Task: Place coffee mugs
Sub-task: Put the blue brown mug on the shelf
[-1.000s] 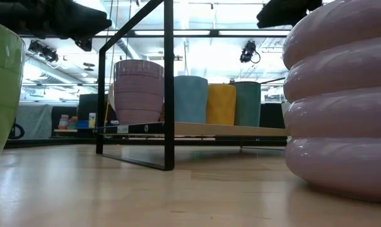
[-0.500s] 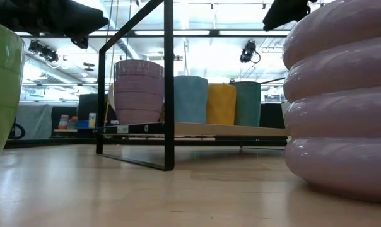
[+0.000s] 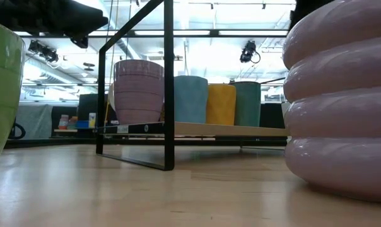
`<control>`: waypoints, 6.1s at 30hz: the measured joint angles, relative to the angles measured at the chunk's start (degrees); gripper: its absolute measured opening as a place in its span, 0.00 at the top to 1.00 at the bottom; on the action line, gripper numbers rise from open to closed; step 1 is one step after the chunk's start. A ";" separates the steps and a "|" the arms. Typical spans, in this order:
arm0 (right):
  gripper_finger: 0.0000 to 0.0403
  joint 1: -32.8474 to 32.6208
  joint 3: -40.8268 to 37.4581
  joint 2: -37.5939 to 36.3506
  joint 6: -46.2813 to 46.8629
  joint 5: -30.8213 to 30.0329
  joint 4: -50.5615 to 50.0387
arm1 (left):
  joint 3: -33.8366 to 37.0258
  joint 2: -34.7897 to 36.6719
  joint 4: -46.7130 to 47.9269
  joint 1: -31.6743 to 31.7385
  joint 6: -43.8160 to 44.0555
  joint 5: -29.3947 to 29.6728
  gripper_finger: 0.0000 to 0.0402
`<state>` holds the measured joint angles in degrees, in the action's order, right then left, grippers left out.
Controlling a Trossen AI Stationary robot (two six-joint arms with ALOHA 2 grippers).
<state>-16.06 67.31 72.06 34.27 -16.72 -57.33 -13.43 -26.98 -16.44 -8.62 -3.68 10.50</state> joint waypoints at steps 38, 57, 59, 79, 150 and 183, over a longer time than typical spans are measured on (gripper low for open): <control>0.52 -10.05 4.68 16.38 46.32 26.38 -24.28 | 0.00 -0.02 4.98 0.09 3.89 0.00 0.71; 0.54 -10.61 -15.65 6.50 50.53 19.00 -6.63 | 0.00 -0.02 5.61 0.09 2.99 1.78 0.71; 0.54 -10.37 -16.06 6.50 47.96 18.90 -6.53 | 0.00 -0.01 5.60 0.09 3.01 2.16 0.71; 0.86 -7.31 -20.40 6.50 30.21 15.96 -3.92 | 0.00 -0.02 5.98 0.09 10.56 2.16 0.71; 0.88 15.76 -5.95 3.76 6.26 8.82 -15.08 | -0.02 -0.01 9.22 0.09 10.56 1.73 0.71; 0.62 21.18 -9.80 2.85 0.49 9.86 -6.74 | -0.02 0.00 10.36 0.09 14.66 1.67 0.69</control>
<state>5.11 57.52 74.91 34.76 -6.87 -64.07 -13.45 -26.98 -6.09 -8.54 10.98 12.17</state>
